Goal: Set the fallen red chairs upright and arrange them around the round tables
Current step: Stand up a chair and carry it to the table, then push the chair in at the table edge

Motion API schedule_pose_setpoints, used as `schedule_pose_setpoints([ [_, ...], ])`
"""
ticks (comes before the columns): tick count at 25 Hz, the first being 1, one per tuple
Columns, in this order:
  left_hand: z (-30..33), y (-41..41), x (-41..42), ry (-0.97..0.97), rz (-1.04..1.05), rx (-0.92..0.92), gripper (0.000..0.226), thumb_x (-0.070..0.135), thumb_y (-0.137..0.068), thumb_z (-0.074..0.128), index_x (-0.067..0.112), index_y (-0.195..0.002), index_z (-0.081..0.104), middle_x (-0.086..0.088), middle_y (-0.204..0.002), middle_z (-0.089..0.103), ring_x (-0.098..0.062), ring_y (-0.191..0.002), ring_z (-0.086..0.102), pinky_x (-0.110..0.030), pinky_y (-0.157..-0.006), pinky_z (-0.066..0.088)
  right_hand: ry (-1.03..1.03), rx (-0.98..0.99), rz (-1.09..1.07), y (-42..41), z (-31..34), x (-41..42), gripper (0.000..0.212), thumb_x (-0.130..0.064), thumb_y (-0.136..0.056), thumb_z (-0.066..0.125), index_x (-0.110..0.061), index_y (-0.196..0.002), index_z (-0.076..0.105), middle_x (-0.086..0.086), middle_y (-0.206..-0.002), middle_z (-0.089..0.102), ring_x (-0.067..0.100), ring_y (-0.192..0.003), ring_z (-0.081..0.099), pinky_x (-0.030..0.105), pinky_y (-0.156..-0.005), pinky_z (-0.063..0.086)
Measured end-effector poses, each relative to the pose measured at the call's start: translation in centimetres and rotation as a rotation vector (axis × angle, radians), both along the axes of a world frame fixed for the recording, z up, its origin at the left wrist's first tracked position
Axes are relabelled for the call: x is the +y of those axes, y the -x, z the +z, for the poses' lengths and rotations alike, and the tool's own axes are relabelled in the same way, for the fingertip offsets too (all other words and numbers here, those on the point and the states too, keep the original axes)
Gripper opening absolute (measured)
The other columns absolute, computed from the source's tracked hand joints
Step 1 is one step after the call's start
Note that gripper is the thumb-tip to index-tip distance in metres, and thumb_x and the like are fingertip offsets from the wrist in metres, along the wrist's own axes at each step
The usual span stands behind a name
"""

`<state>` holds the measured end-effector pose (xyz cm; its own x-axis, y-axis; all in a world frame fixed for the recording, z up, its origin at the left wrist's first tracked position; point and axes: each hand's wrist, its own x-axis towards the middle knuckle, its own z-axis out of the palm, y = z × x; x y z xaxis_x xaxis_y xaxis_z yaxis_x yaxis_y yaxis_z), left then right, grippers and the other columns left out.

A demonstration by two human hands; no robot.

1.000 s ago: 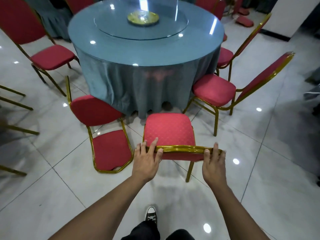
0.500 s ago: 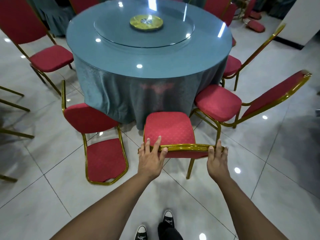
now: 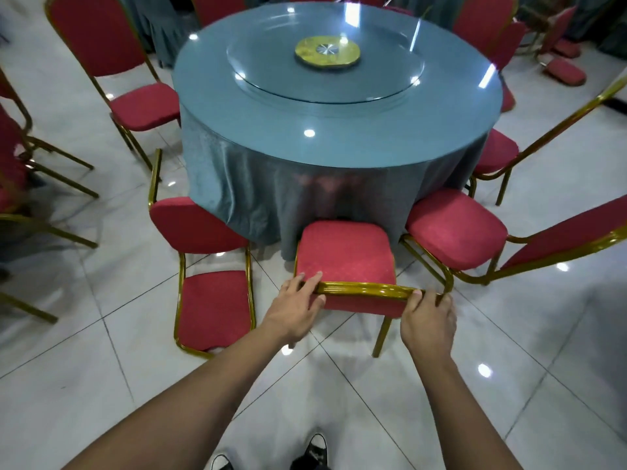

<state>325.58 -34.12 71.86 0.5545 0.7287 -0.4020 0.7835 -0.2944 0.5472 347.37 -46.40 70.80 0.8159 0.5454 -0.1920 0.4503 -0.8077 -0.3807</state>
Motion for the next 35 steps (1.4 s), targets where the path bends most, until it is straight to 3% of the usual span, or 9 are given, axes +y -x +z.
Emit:
schedule_pose_setpoints([
  [3, 1.1, 3.1, 0.0, -0.021, -0.019, -0.030, 0.052, 0.047, -0.105, 0.033, 0.039, -0.155, 0.024, 0.001, -0.163, 0.021, -0.025, -0.147, 0.027, -0.046, -0.118, 0.030, -0.030, -0.073, 0.090, 3.6, 1.6, 1.6, 0.053, -0.038, -0.107, 0.026, -0.005, -0.144, 0.046, 0.029, -0.153, 0.035, 0.039, -0.148, 0.023, 0.052, -0.122, 0.016],
  [8, 2.4, 10.5, 0.8, -0.102, 0.058, -0.047, 0.045, 0.046, -0.105, 0.036, 0.040, -0.150, 0.032, 0.006, -0.156, 0.032, -0.020, -0.141, 0.033, -0.042, -0.115, 0.031, -0.050, -0.174, 0.428, 12.8, 3.4, 7.0, 0.051, -0.046, -0.105, 0.031, -0.019, -0.145, 0.048, 0.010, -0.147, 0.050, 0.028, -0.144, 0.035, 0.047, -0.125, 0.006],
  [13, 3.3, 20.8, 3.1, -0.163, 0.159, -0.033, 0.043, 0.046, -0.104, 0.037, 0.037, -0.147, 0.036, 0.007, -0.152, 0.038, -0.019, -0.137, 0.037, -0.045, -0.114, 0.035, -0.110, -0.040, 0.511, 23.5, 2.7, 11.5, 0.049, -0.044, -0.104, 0.037, -0.022, -0.148, 0.042, 0.005, -0.148, 0.047, 0.023, -0.141, 0.038, 0.044, -0.124, 0.017],
  [17, 3.1, 28.6, 4.1, -0.185, 0.202, -0.040, 0.040, 0.043, -0.104, 0.039, 0.034, -0.142, 0.041, 0.006, -0.146, 0.042, -0.020, -0.132, 0.042, -0.044, -0.111, 0.039, -0.116, 0.016, 0.536, 31.6, 0.9, 13.3, 0.048, -0.043, -0.102, 0.041, -0.022, -0.145, 0.043, 0.005, -0.142, 0.050, 0.023, -0.128, 0.045, 0.044, -0.110, 0.037],
  [20, 1.9, 33.0, 5.3, -0.164, 0.256, -0.064, 0.038, 0.040, -0.104, 0.041, 0.032, -0.141, 0.045, 0.006, -0.143, 0.045, -0.019, -0.130, 0.043, -0.039, -0.110, 0.039, -0.114, 0.052, 0.573, 35.7, -0.8, 14.2, 0.047, -0.042, -0.102, 0.042, -0.022, -0.144, 0.044, 0.004, -0.140, 0.050, 0.024, -0.125, 0.046, 0.042, -0.107, 0.037],
  [28, -2.9, 38.0, 12.3, -0.051, 0.303, -0.022, 0.036, 0.036, -0.105, 0.041, 0.028, -0.138, 0.049, 0.003, -0.141, 0.047, -0.022, -0.128, 0.046, -0.043, -0.110, 0.037, -0.004, 0.138, 0.569, 39.0, -6.2, 20.3, 0.046, -0.038, -0.103, 0.044, -0.020, -0.145, 0.044, 0.007, -0.140, 0.051, 0.027, -0.122, 0.049, 0.044, -0.106, 0.039],
  [35, -10.3, 40.7, 21.0, 0.043, 0.353, 0.017, 0.034, 0.031, -0.104, 0.043, 0.026, -0.137, 0.050, 0.001, -0.139, 0.049, -0.021, -0.125, 0.046, -0.038, -0.108, 0.038, 0.102, 0.239, 0.530, 40.5, -14.2, 28.0, 0.045, -0.034, -0.102, 0.048, -0.018, -0.144, 0.046, 0.013, -0.137, 0.052, 0.032, -0.119, 0.052, 0.048, -0.104, 0.042],
])
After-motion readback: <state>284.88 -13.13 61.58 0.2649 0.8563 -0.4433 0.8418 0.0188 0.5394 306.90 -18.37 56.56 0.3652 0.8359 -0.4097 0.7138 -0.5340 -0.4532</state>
